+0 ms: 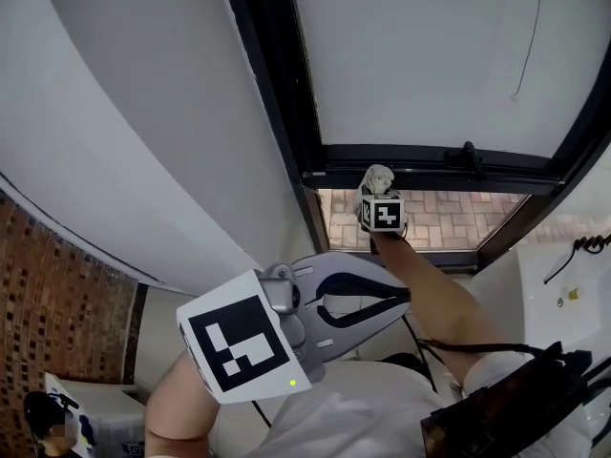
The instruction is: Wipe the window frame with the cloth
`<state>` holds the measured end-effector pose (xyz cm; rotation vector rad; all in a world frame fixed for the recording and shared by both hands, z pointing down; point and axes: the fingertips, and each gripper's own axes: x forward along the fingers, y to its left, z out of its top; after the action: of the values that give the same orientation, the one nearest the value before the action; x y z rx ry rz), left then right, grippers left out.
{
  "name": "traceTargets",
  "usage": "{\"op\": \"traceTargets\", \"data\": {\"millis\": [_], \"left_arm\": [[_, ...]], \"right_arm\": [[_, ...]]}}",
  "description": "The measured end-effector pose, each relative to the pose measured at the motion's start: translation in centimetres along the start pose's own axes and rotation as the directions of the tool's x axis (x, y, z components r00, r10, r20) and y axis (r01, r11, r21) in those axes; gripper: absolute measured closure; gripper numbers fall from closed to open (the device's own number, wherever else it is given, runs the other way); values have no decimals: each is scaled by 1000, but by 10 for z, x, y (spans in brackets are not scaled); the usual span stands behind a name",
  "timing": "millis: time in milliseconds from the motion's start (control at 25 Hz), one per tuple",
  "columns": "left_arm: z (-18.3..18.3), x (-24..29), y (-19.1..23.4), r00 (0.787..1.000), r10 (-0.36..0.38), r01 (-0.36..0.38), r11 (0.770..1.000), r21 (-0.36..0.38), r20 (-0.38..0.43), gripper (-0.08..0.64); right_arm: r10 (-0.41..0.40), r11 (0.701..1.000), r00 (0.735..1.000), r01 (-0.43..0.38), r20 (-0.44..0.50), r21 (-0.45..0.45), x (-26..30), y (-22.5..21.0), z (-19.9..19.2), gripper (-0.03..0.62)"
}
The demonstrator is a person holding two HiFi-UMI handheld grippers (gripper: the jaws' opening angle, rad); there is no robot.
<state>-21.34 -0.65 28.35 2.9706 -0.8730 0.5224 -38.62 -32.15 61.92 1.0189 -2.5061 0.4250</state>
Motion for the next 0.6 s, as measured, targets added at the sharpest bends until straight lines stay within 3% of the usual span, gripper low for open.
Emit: {"op": "traceTargets", "data": {"millis": [400, 600], "left_arm": [[-12, -12, 3, 998, 57, -58, 997, -43, -18, 535], [-15, -11, 3, 997, 69, -70, 996, -53, -23, 535]], "right_arm": [[177, 983, 983, -180, -55, -45, 29, 90, 5, 521], [238, 961, 965, -250, -107, -118, 35, 105, 4, 522]]}}
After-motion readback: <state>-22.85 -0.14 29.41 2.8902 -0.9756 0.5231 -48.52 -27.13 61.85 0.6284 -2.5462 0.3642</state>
